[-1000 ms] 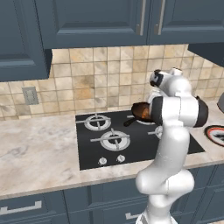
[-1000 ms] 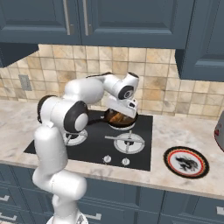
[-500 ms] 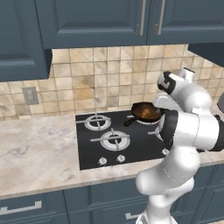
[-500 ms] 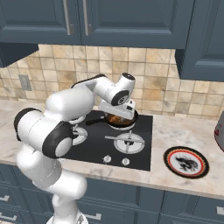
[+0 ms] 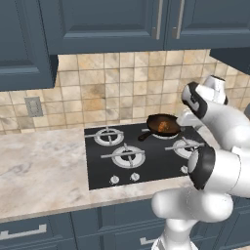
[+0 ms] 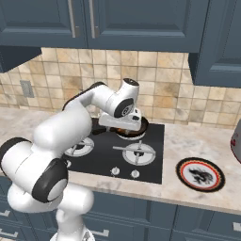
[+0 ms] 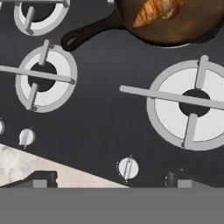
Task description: Pick the croissant and place it on the pan. Then turn on the stove to warm the croissant.
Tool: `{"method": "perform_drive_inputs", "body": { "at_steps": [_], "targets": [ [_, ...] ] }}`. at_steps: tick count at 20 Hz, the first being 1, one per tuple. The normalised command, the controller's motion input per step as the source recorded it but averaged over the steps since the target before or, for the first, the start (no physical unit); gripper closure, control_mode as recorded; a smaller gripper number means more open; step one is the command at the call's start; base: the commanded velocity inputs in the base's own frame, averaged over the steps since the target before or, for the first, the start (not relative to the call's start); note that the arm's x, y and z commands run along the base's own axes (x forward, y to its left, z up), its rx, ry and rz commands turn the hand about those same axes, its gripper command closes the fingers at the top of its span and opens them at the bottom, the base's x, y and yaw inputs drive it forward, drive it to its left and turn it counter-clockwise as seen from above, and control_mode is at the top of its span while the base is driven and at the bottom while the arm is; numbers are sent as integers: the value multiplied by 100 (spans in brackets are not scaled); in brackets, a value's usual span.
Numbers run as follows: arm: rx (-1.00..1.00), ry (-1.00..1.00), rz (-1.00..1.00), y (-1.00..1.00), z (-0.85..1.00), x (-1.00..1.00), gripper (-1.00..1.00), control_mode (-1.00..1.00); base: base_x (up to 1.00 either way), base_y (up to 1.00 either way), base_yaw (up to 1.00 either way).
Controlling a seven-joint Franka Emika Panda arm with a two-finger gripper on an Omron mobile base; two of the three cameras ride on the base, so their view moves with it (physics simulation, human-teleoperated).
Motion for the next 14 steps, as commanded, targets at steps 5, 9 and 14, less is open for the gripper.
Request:
{"method": "perform_drive_inputs", "body": {
  "at_steps": [5,9,14],
  "targets": [
    [-3,0,11,6,0,-55,-100,-100,0,0,0],
    [-1,0,8,6,0,-38,-100,-100,0,0,0],
    [-1,0,6,10,-5,-27,-100,-100,0,0,0]
  ]
}}
